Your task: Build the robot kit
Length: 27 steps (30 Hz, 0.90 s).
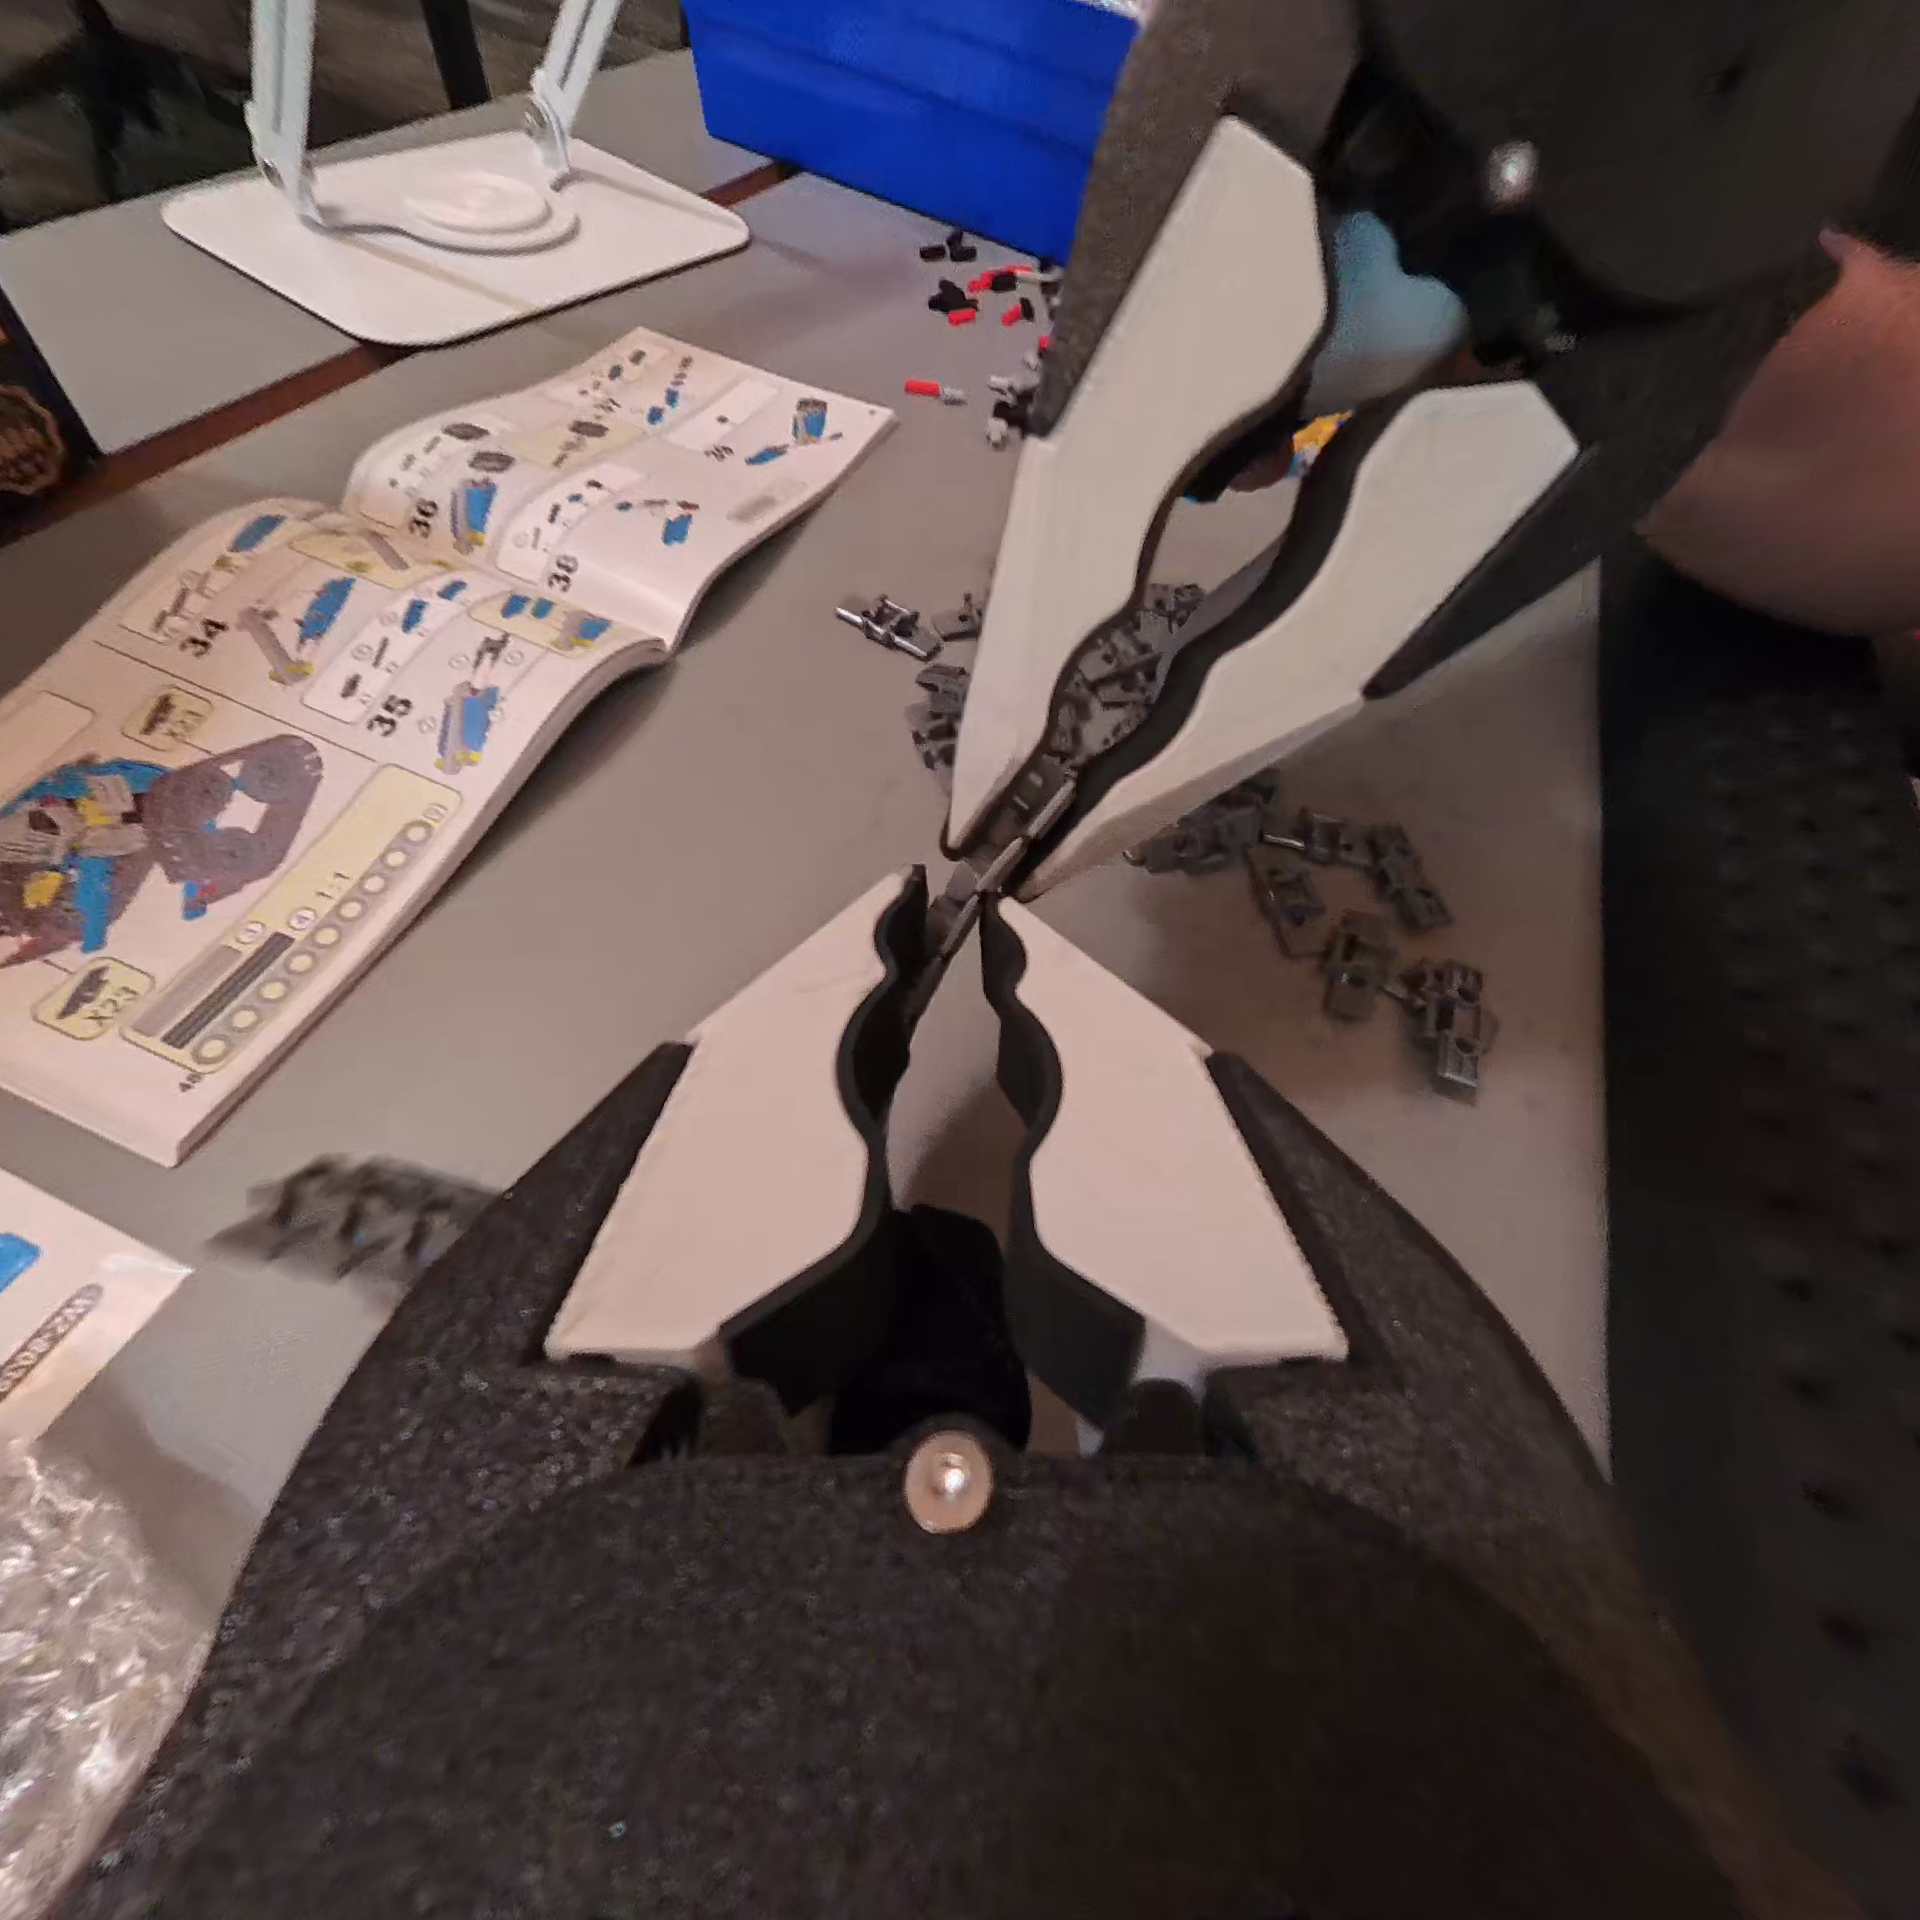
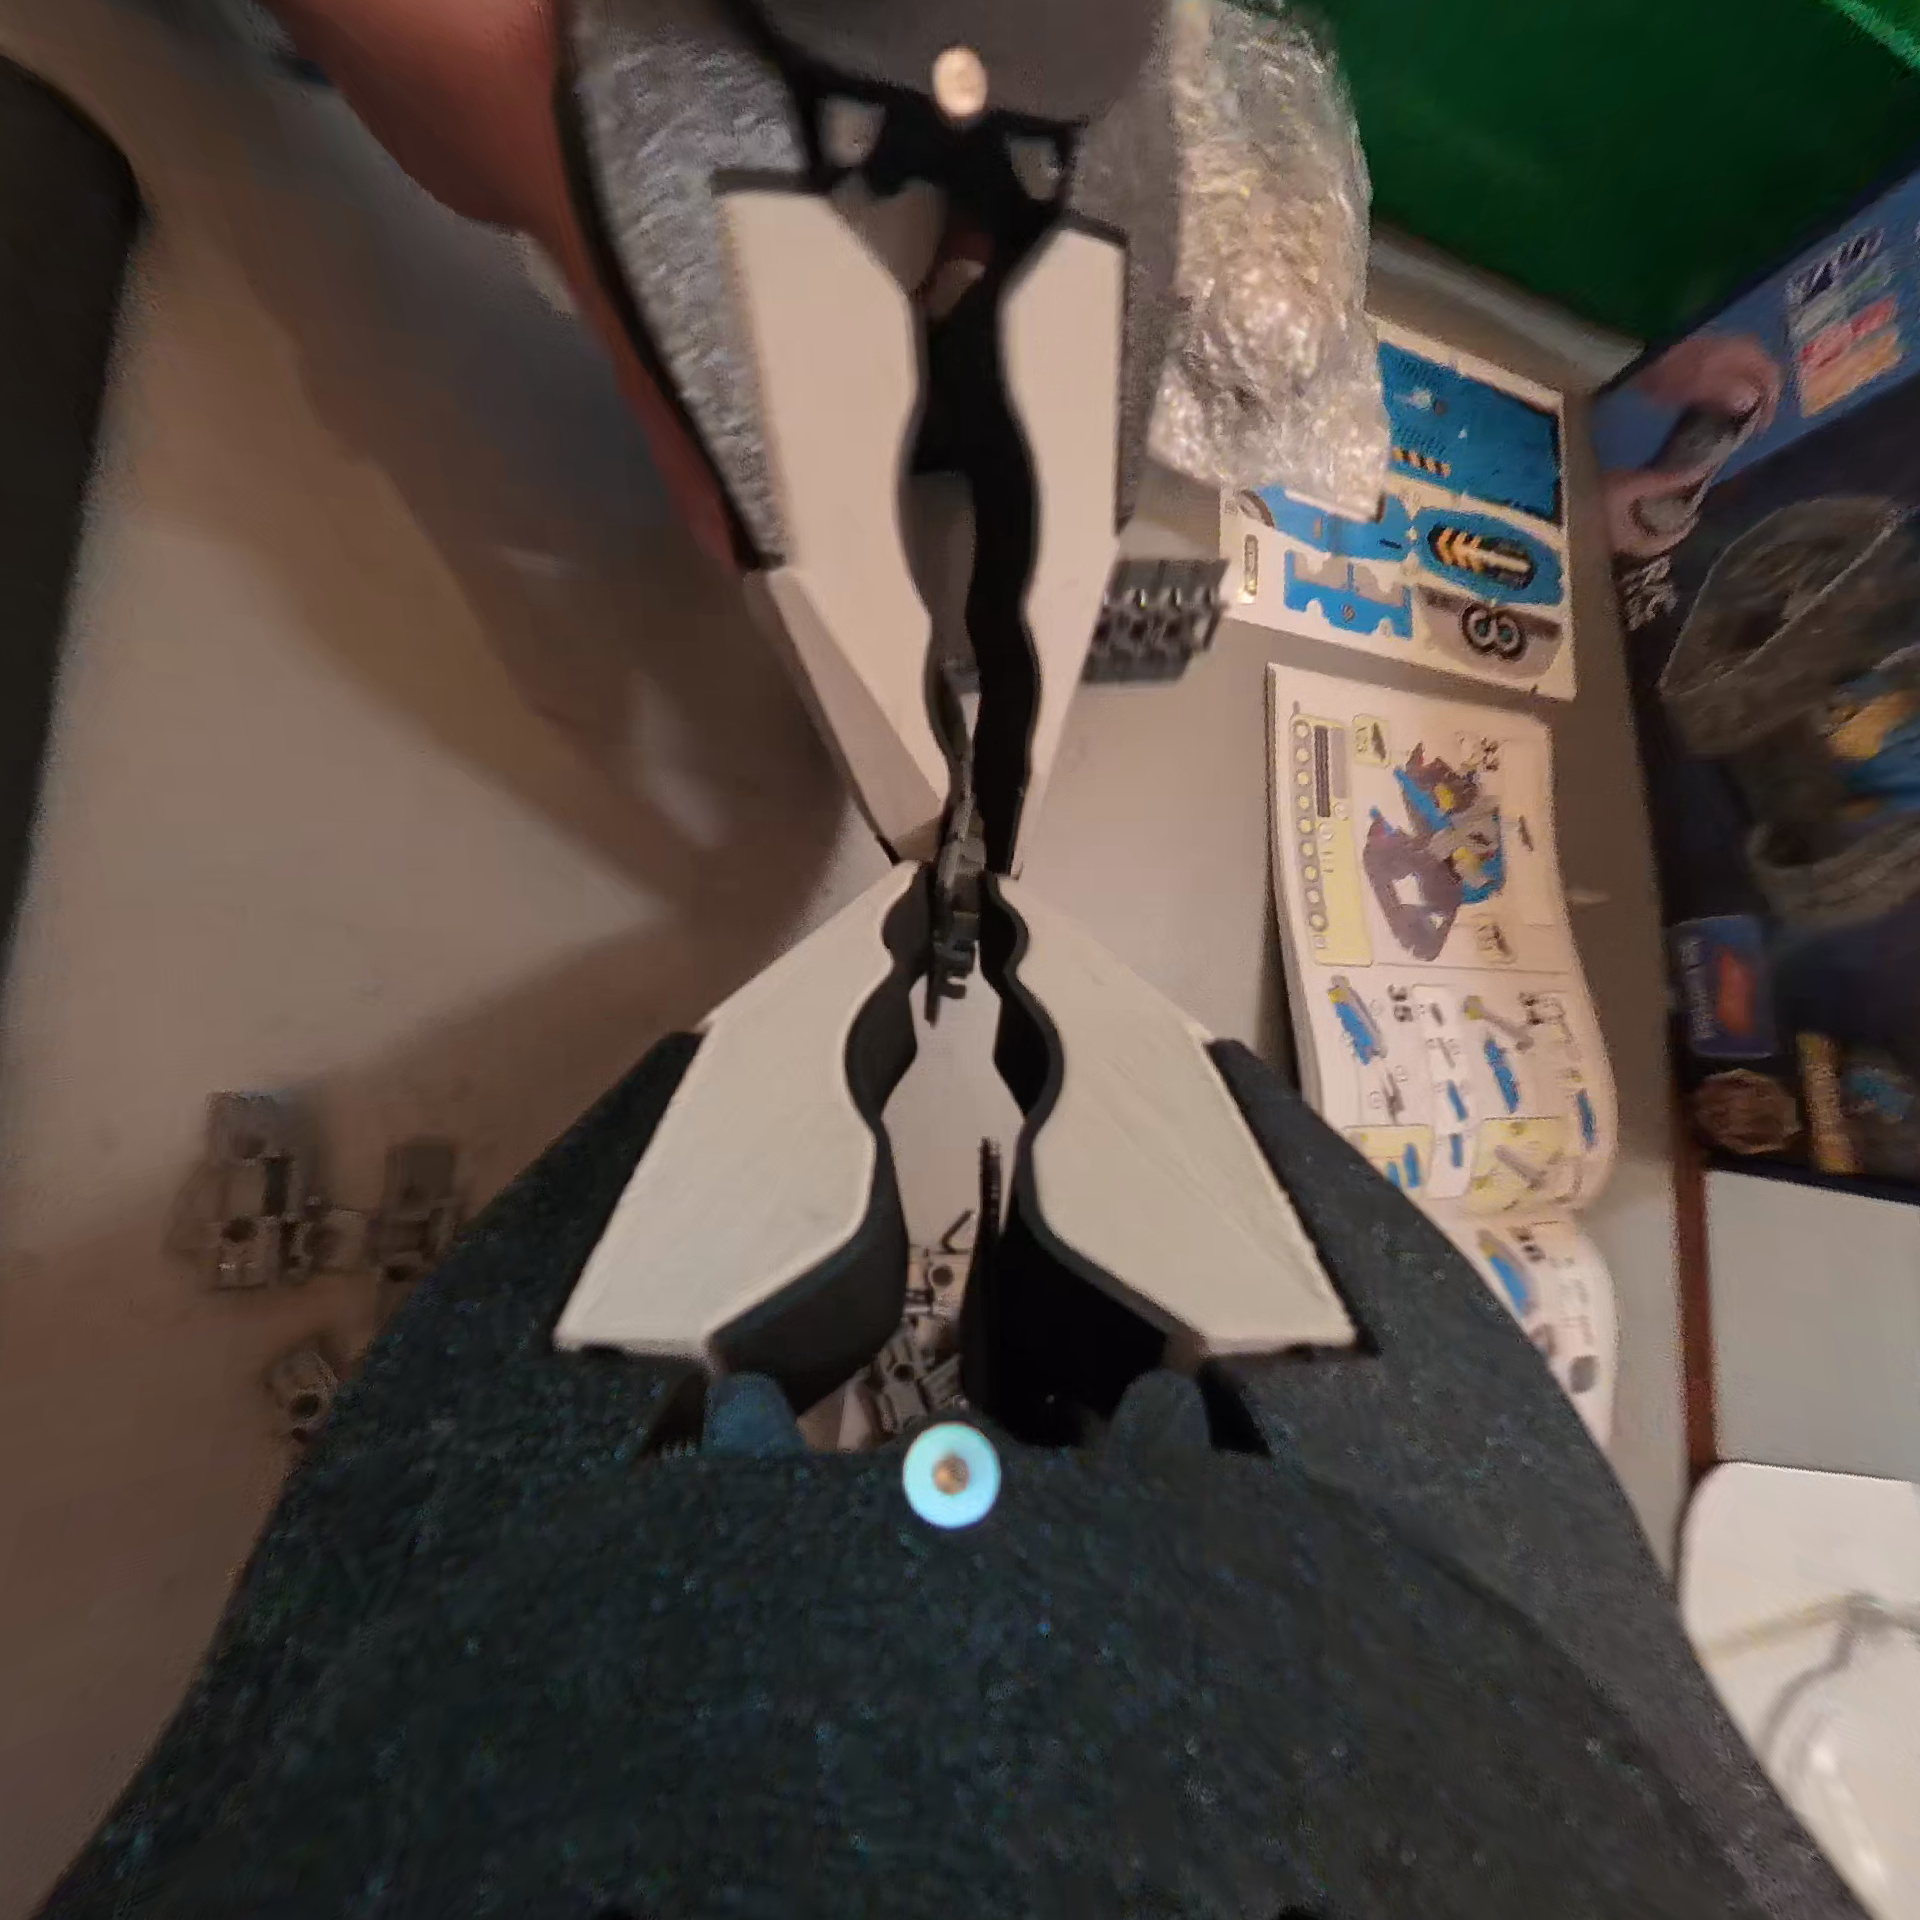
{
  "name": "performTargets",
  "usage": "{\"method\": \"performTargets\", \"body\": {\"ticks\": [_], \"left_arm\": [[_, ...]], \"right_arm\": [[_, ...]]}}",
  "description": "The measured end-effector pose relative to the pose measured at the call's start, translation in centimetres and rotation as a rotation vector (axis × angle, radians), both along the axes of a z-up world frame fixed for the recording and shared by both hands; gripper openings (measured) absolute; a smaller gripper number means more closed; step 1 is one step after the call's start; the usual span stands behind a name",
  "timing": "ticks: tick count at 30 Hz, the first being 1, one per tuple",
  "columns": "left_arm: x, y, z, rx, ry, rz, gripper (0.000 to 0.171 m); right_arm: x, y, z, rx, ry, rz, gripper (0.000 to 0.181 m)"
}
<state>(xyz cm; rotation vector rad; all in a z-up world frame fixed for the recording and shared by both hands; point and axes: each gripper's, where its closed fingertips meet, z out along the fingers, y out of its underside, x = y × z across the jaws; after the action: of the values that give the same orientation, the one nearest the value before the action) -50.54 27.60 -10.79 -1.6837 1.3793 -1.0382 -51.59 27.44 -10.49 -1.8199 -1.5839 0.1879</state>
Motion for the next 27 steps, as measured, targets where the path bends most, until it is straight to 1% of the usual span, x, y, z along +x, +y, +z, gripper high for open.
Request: {"method": "performTargets", "body": {"ticks": [3, 6, 10, 12, 14, 16, 18, 20, 23, 25, 27], "left_arm": [[0.3, -0.5, 0.5, 0.009, -0.026, -0.037, 0.008], [0.3, -1.3, 1.7, 0.014, -0.072, -0.076, 0.007], [0.1, -1.5, 3.4, -0.044, -0.162, -0.093, 0.007], [-0.1, -1.4, 4.0, -0.083, -0.207, -0.097, 0.007], [-0.3, -1.2, 4.5, -0.11, -0.237, -0.098, 0.007], [-0.4, -1.2, 4.8, -0.114, -0.256, -0.106, 0.007], [-0.4, -1.5, 5.0, -0.118, -0.273, -0.121, 0.007], [-0.3, -1.6, 5.0, -0.106, -0.264, -0.127, 0.007], [-0.2, -1.8, 4.6, -0.063, -0.237, -0.134, 0.007], [-0.1, -2.1, 4.1, 0.004, -0.189, -0.146, 0.007], [0.0, -2.6, 3.3, 0.116, -0.114, -0.161, 0.007]], "right_arm": [[0.3, -0.3, 0.6, -0.082, 0.013, -0.01, 0.008], [0.3, -0.6, 2.0, -0.114, 0.052, -0.008, 0.014], [0.4, -0.6, 3.6, -0.095, 0.102, -0.009, 0.018], [0.7, -0.4, 3.7, -0.092, 0.107, -0.02, 0.021], [0.9, -0.6, 3.6, -0.12, 0.124, -0.023, 0.021], [0.6, -0.7, 4.0, -0.164, 0.195, -0.024, 0.022], [0.6, -0.6, 4.4, -0.195, 0.255, -0.026, 0.014], [0.6, -0.8, 4.3, -0.232, 0.282, -0.017, 0.013], [0.8, -1.0, 4.0, -0.246, 0.267, -0.008, 0.012], [1.0, -1.4, 3.6, -0.253, 0.225, 0.0, 0.011], [1.3, -1.9, 2.9, -0.242, 0.137, 0.017, 0.011]]}}
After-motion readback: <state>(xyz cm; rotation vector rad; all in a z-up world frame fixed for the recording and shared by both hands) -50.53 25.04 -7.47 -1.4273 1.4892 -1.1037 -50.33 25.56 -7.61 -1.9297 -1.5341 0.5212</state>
